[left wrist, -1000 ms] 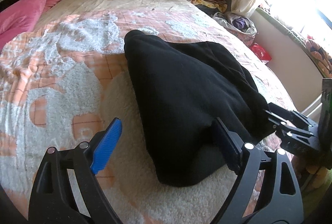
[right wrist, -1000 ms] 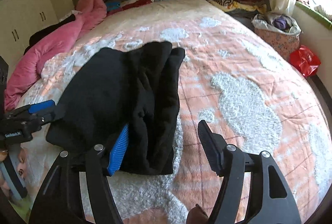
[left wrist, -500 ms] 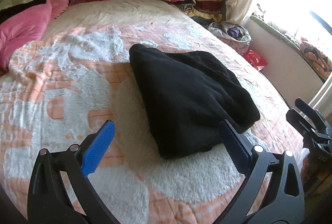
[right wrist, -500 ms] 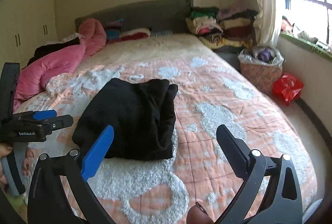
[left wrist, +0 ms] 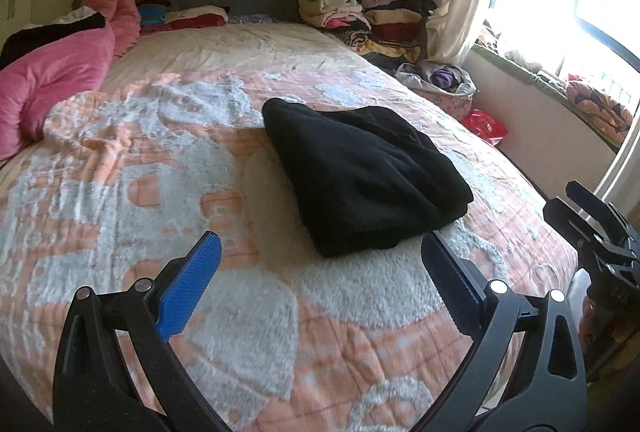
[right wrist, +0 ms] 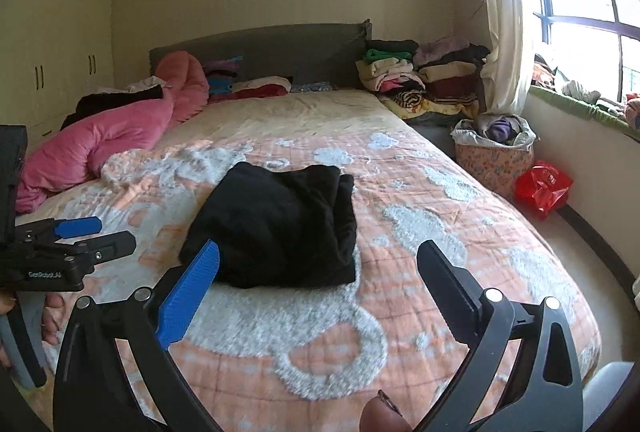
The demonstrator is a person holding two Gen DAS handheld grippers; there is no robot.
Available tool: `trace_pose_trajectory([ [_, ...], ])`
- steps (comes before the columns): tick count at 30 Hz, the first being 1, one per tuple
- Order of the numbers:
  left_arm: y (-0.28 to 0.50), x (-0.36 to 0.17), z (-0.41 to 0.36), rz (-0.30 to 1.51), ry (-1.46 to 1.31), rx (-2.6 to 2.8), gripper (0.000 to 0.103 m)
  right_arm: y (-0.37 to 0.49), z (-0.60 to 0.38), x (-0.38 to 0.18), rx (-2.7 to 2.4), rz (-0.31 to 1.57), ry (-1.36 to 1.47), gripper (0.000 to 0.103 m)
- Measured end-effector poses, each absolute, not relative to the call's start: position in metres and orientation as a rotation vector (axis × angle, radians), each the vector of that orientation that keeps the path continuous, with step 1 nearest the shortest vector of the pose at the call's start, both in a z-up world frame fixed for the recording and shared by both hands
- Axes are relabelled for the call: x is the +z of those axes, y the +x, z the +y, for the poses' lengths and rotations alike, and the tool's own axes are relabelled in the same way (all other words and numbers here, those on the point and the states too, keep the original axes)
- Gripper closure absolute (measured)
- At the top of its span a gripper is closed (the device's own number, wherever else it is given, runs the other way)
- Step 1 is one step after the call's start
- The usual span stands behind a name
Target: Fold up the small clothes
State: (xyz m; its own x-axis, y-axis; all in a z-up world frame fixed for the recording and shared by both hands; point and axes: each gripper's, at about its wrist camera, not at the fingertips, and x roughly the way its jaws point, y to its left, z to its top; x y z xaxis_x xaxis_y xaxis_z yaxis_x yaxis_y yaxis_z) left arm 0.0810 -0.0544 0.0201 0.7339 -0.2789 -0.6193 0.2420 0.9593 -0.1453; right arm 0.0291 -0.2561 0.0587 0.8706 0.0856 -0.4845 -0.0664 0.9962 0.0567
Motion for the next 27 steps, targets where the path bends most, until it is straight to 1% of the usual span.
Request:
trace_pose_trajectory([
  [12, 0.047, -0.001, -0.037, 0.719, -0.062, -0.286, 0.009, -0.009, -0.237, 0.046, 0.057, 0.523, 0.042, 0.004],
  [27, 0.049, -0.017, -0.026, 0.746, -0.081, -0.260, 0.009, -0.001, -0.228, 0.008, 0.020, 0.623, 0.036, 0.004],
])
